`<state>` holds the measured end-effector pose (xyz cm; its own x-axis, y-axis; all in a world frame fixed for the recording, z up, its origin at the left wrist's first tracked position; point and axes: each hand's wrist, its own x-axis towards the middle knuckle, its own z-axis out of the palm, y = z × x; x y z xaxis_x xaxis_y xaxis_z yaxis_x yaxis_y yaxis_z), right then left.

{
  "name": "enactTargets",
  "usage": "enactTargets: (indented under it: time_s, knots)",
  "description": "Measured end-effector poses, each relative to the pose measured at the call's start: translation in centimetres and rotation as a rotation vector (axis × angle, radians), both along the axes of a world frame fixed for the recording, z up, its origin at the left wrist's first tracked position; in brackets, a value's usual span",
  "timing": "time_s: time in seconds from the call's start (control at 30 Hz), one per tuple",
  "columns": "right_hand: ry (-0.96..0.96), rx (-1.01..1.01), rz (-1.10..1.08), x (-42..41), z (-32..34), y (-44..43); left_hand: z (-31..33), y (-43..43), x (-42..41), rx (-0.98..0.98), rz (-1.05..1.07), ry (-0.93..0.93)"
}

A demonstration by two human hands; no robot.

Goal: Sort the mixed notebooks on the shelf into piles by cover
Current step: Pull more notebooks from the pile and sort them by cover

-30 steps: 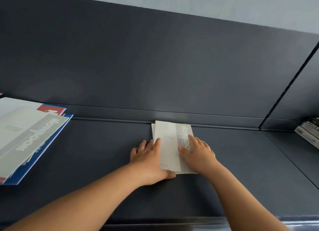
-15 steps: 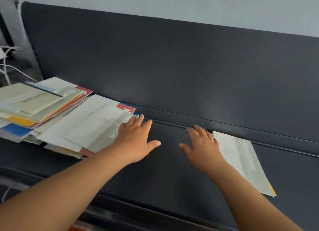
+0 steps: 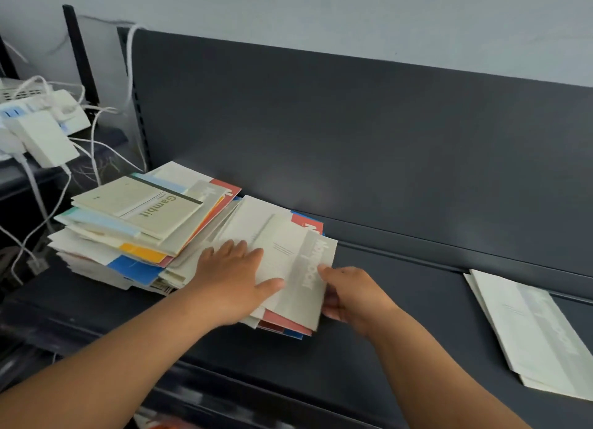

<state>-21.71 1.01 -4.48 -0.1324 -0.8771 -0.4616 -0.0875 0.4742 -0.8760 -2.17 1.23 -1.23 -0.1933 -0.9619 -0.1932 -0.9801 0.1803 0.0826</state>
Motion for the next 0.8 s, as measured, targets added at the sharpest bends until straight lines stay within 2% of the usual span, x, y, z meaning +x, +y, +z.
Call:
enactTargets:
  time_s: [0.1, 0.2, 0.27, 0.4, 0.47, 0.57, 0.63, 0.7, 0.77, 0.8]
  knots:
    - [-0.07, 0.013, -0.09, -0.1, -0.1, -0.2, 0.4, -0.2, 0.7, -0.008, -0.08, 0.07]
    - [-0.033, 0.001, -0.175, -1.0, 0.1, -0.2, 0.4, -1.1, 1.8, -0.029, -0.062, 0.017]
    - [-0.057, 0.015, -0.181, -1.2, -0.3, -0.1, 0.0, -1.3, 1.9, -0.014, -0.076, -0.007]
    - [-0.09, -0.015, -0.173, -1.2, -1.2, 0.2, 0.1, -1.4, 1.3, -0.035, -0.085, 0.063]
    - [-0.108, -0.071, -0.197, -1.6, -1.1, 0.7, 0.7, -1.4, 1.0, -0.047, -0.035, 0.242]
    - [-0.157, -0.144, -0.222, -2.5, -0.6, 1.2, 1.3, -1.8, 0.8, 0.056, 0.06, 0.738]
    - [-0.182, -0.193, -0.226, -3.6, 0.2, 2.1, 1.8, -1.8, -0.6, 0.043, 0.155, 0.984]
    - [-0.216, -0.245, -0.252, -4.9, 0.9, 2.4, 2.4, -1.3, -1.7, 0.121, 0.268, 1.147]
    - [-0.176, -0.335, -0.35, -14.1, 2.3, 7.1, 2.9, 0.1, -12.0, 0.345, 0.231, 1.212]
    - [-0.163, -0.341, -0.332, -14.7, 2.3, 7.1, 2.9, 0.5, -12.2, 0.361, 0.226, 1.219]
